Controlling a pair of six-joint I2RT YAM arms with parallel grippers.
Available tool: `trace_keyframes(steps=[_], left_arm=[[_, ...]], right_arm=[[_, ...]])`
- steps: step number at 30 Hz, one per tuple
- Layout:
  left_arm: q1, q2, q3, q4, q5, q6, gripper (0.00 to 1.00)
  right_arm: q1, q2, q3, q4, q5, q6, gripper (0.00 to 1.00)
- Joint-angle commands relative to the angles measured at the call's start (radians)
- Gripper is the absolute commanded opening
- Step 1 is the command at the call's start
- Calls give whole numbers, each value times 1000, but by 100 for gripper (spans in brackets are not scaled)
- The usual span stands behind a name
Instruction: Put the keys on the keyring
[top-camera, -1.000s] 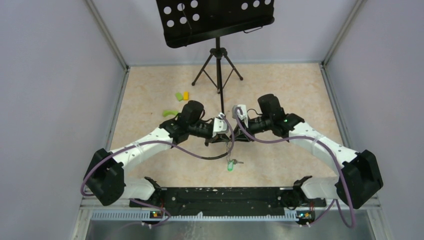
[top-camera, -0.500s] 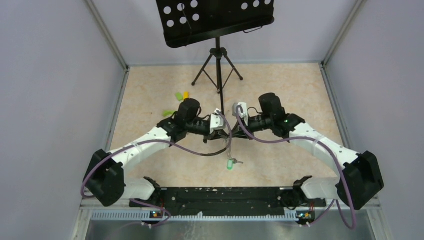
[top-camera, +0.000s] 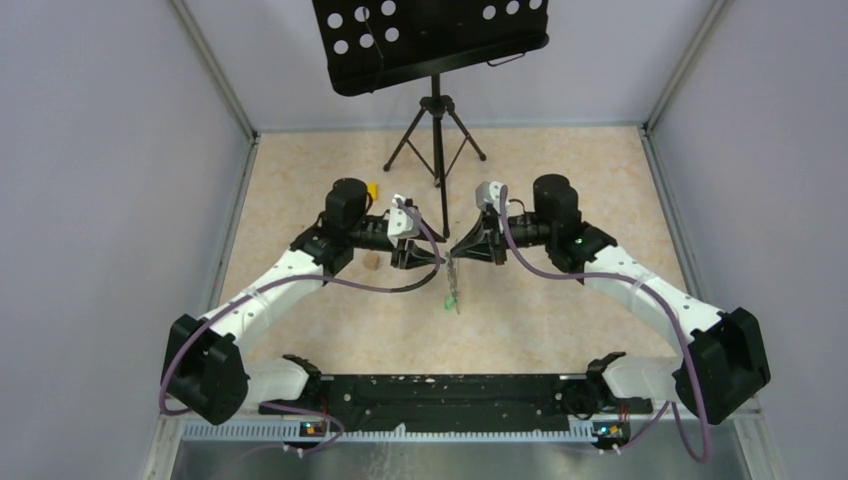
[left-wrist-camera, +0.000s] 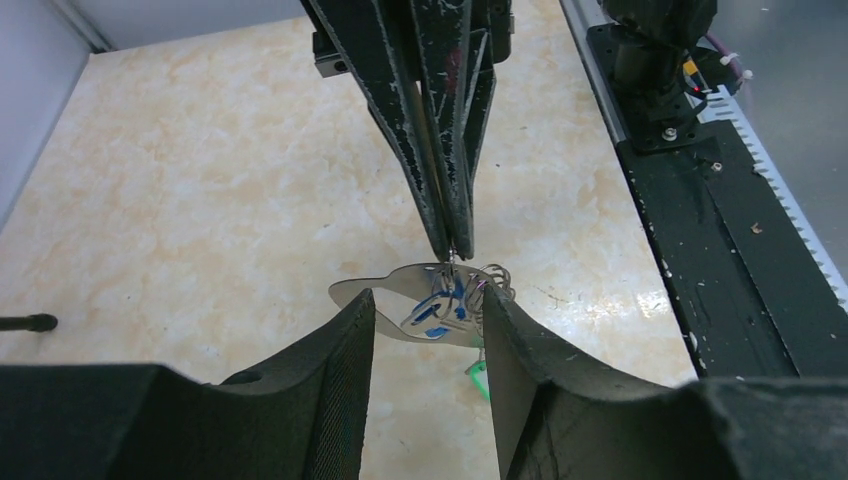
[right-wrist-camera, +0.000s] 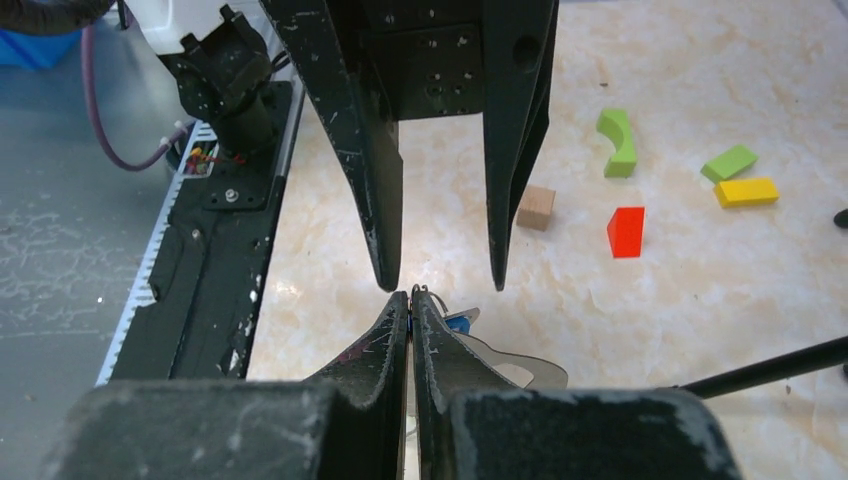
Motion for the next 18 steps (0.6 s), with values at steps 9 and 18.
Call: trace_keyframes(steps=[9, 18], left_arm=[[4, 4, 22, 145, 75, -100, 38], [5, 32, 11, 132, 103, -80, 37]], right_arm=[[-9, -22, -27, 180, -54, 98, 0], [-18, -14, -27, 192, -63, 113, 0]])
